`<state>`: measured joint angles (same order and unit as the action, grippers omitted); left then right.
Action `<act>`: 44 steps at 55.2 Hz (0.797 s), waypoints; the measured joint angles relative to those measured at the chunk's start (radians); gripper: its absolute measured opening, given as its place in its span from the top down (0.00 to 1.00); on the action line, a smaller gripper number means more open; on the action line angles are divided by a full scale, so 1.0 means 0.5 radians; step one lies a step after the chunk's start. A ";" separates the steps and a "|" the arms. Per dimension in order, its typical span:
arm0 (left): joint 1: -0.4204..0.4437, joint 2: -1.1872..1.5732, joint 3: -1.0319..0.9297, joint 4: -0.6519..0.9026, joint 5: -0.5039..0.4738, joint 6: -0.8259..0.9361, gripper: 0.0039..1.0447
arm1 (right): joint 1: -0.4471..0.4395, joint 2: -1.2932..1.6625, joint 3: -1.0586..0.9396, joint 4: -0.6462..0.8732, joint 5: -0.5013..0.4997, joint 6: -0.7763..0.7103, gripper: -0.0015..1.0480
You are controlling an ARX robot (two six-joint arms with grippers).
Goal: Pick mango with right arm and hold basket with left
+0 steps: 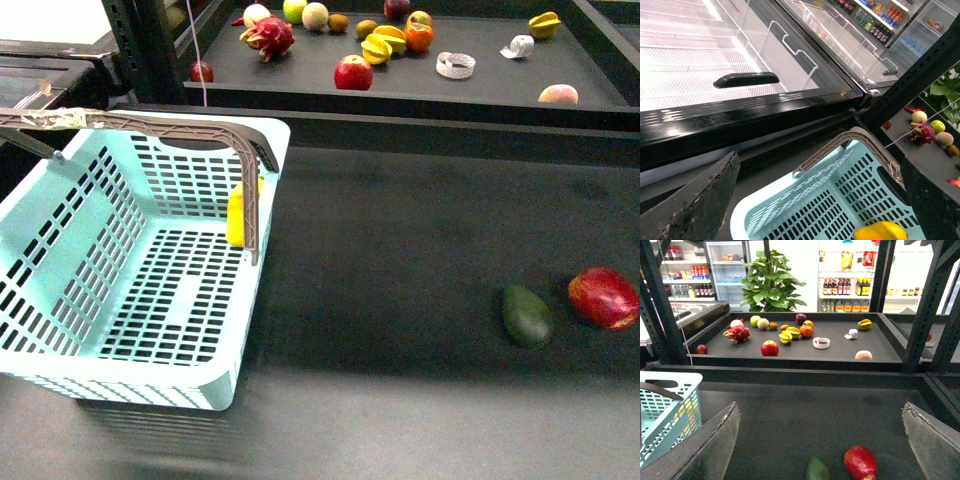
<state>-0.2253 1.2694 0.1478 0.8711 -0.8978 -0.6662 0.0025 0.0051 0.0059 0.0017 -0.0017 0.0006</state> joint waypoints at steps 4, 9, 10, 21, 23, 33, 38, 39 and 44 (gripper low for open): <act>0.000 0.000 0.000 0.000 0.000 0.000 0.08 | -0.001 0.000 0.000 0.000 0.000 0.000 0.08; 0.000 0.000 0.000 0.000 0.001 0.000 0.08 | 0.000 0.000 0.000 0.000 0.001 0.000 0.08; 0.000 0.000 0.000 0.000 0.000 0.000 0.08 | -0.001 0.000 0.000 0.000 0.001 0.000 0.08; 0.260 -0.082 -0.237 0.621 1.511 0.954 0.41 | -0.001 -0.002 0.000 0.000 -0.001 0.000 0.08; 0.271 -0.197 -0.255 0.537 1.626 1.089 0.50 | -0.001 -0.002 0.000 0.000 -0.001 0.000 0.08; 0.441 -0.699 -0.257 0.085 1.789 1.281 0.90 | -0.001 -0.002 0.000 0.000 0.000 0.000 0.08; 0.445 -1.079 -0.254 -0.336 1.793 1.299 0.99 | -0.001 -0.002 0.000 0.000 0.001 0.000 0.08; 0.445 -1.121 -0.254 -0.373 1.793 1.301 0.99 | -0.001 -0.002 0.000 0.000 0.001 0.000 0.08; 0.445 -1.301 -0.254 -0.528 1.795 1.305 0.99 | -0.001 -0.002 0.000 0.000 0.001 0.000 0.08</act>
<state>-0.0029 0.6189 0.0208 0.6071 -0.0002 -0.0139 0.0021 0.0040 0.0059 0.0017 -0.0013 0.0006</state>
